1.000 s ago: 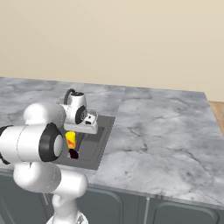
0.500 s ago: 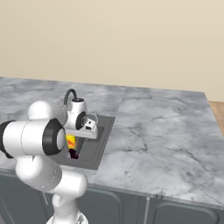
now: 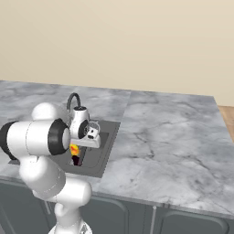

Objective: Pick the cup and strainer and place them in the sink. Then turn on the water.

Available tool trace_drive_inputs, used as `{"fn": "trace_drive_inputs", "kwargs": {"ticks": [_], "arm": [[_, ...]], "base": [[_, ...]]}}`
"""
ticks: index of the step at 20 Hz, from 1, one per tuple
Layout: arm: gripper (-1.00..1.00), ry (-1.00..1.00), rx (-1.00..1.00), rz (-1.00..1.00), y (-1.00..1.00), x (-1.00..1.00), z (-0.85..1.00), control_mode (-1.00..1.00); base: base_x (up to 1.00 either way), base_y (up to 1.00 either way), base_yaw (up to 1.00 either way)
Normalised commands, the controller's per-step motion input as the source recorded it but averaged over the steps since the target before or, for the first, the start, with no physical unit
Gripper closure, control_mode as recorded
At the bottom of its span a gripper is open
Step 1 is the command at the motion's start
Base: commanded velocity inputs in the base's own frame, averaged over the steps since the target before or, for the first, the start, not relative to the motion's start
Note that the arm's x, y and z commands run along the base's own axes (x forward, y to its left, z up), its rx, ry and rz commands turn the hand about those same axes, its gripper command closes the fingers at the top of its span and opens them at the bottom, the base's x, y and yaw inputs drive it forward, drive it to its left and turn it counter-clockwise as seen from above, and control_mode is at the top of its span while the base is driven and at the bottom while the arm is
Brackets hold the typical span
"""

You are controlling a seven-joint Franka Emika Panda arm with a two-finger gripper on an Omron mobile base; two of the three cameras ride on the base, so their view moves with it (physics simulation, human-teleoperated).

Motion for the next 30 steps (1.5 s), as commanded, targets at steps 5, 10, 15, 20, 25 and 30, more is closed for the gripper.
{"fn": "trace_drive_inputs", "kwargs": {"ticks": [5, 10, 15, 20, 25, 30], "arm": [[1.00, 0.00, 0.00, 0.00, 0.16, 0.02, -0.22, -1.00], [1.00, 0.00, 0.00, 0.00, 0.02, 0.04, -0.27, -1.00], [1.00, 0.00, 0.00, 0.00, 0.00, 0.02, -0.28, -1.00], [1.00, 0.00, 0.00, 0.00, 0.00, 0.02, -0.28, -1.00], [1.00, 0.00, 0.00, 0.00, 0.00, 0.09, -0.25, -1.00], [1.00, 0.00, 0.00, 0.00, 0.00, 0.13, -0.22, -1.00]], "base": [[0.00, 0.00, 0.00], [0.00, 0.00, 0.00], [0.00, 0.00, 0.00], [0.00, 0.00, 0.00], [0.00, 0.00, 0.00], [0.00, 0.00, 0.00]]}}
